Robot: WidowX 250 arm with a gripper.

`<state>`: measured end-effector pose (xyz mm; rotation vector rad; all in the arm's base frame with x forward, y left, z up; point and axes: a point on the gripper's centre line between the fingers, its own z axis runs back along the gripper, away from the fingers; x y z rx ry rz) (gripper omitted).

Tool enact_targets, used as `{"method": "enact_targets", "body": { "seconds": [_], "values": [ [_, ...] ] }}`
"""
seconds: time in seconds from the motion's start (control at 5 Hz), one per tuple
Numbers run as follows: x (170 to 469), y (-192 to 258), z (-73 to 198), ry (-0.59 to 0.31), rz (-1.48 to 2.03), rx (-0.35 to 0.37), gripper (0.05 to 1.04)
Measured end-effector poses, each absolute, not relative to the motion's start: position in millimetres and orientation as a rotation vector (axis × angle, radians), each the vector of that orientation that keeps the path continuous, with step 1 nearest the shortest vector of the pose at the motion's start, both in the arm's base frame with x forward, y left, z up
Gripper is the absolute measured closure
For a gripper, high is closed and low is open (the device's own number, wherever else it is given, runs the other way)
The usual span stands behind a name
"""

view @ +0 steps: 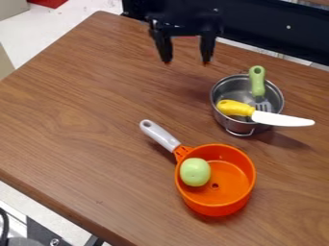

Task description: Place the silver pot on top to the left of the pan

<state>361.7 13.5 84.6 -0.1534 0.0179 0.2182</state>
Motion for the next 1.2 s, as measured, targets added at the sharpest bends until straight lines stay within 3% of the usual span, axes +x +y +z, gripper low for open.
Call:
{"method": "enact_targets", "body": {
  "seconds": [0.6, 1.2],
  "values": [
    [357, -26, 72, -0.019, 0.078, -0.109, 0.085],
    [355, -20, 55, -0.064, 0.028, -0.106, 0.084]
  ]
}}
